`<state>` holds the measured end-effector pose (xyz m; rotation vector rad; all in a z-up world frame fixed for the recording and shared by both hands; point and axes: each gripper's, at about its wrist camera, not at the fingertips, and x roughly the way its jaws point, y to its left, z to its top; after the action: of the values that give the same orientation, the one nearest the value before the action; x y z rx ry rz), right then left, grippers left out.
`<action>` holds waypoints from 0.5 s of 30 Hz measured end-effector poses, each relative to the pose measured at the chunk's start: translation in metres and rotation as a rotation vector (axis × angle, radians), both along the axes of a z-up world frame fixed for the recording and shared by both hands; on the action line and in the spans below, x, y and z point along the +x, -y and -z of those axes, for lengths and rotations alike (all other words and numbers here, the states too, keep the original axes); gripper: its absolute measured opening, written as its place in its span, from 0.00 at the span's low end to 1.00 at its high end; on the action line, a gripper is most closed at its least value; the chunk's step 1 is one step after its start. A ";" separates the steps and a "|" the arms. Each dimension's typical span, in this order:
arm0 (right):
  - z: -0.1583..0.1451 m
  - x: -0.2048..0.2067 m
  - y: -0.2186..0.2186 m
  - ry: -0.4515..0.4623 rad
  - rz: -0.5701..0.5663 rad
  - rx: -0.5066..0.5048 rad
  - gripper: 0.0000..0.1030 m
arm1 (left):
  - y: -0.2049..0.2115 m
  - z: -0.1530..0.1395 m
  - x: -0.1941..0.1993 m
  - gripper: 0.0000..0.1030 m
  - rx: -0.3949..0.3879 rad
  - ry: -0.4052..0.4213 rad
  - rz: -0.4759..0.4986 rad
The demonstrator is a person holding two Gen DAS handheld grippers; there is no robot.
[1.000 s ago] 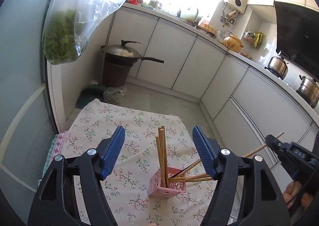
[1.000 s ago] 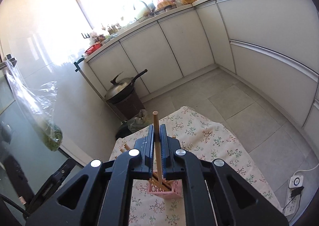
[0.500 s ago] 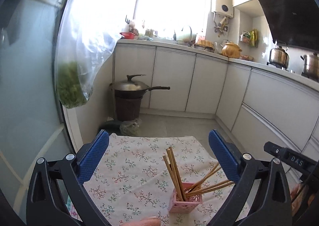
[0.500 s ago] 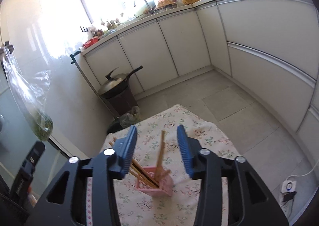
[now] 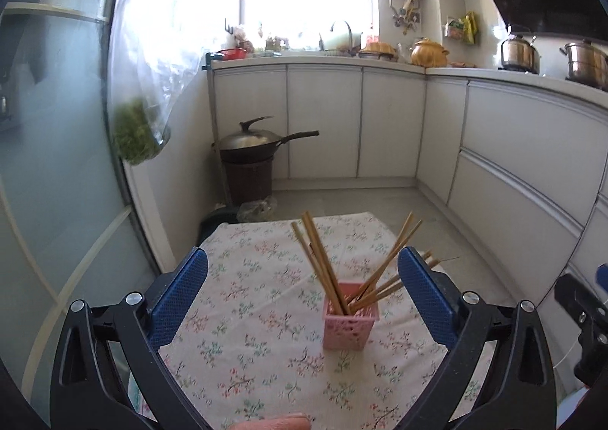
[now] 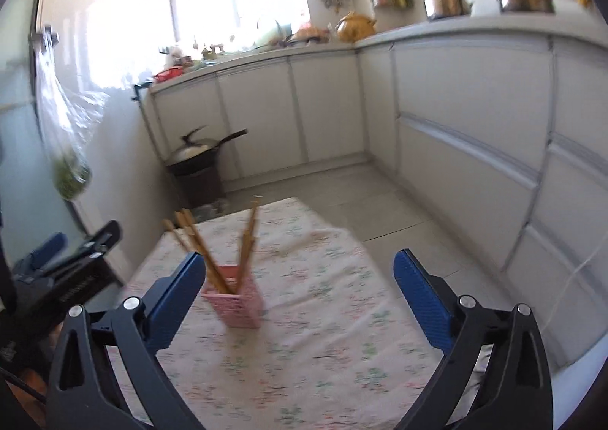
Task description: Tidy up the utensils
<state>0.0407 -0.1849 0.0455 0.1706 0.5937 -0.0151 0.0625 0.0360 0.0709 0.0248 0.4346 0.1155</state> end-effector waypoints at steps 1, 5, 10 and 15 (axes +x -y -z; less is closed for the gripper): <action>0.002 -0.001 0.001 0.007 0.025 -0.031 0.94 | 0.002 0.003 -0.002 0.93 0.017 -0.007 -0.011; 0.018 0.007 0.011 -0.034 0.077 -0.026 0.94 | 0.011 0.010 -0.011 0.93 0.063 -0.014 -0.024; 0.027 0.019 0.015 -0.091 0.084 -0.008 0.94 | 0.024 0.008 -0.014 0.93 0.091 -0.011 0.000; 0.026 0.016 0.011 -0.085 0.083 -0.014 0.94 | 0.029 0.007 -0.016 0.93 0.088 -0.009 0.002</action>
<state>0.0566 -0.1960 0.0194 0.1812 0.6708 -0.1075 0.0470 0.0068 0.0644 0.1120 0.4378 0.1329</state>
